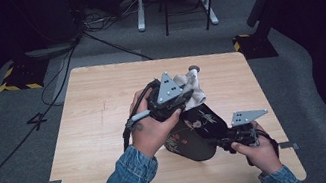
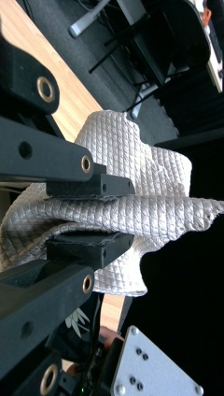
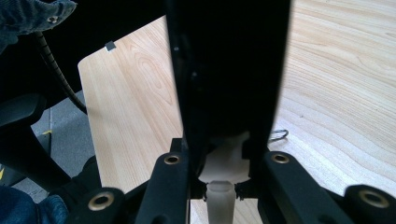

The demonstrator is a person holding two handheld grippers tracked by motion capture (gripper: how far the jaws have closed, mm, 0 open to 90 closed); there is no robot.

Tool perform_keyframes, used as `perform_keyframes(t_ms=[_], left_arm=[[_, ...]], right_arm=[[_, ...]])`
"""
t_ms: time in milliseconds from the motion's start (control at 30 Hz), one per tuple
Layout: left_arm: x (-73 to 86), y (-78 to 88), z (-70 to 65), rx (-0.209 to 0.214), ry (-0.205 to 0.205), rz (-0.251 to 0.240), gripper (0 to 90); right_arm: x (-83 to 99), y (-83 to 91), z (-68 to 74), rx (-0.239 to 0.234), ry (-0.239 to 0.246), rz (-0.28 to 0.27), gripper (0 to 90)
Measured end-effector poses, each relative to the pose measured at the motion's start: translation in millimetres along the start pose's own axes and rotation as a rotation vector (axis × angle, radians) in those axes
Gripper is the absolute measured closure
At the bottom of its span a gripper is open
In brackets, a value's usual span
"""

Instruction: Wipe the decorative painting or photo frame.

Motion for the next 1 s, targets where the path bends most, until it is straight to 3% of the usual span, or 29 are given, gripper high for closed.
perform_keyframes(t_ms=[467,1000], left_arm=[[6.3,1.4,7.1,-0.005,0.025,-0.032,75.2],[25.3,1.3,28.1,-0.1,0.031,0.019,76.2]], right_arm=[[-0.2,-0.2,0.3,0.002,0.001,0.0,78.4],[0.2,-0.1,-0.1,-0.001,0.001,0.005,78.4]])
Point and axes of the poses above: each handheld gripper's, and its own axes: y roughly backward along the jaws, x roughly out of its underside, z roughly to its left, the point moved 6 cm from there along -y, roughly forward along the jaws, and after that the axes turned 14 degrees about y, right-handed, at the moved point
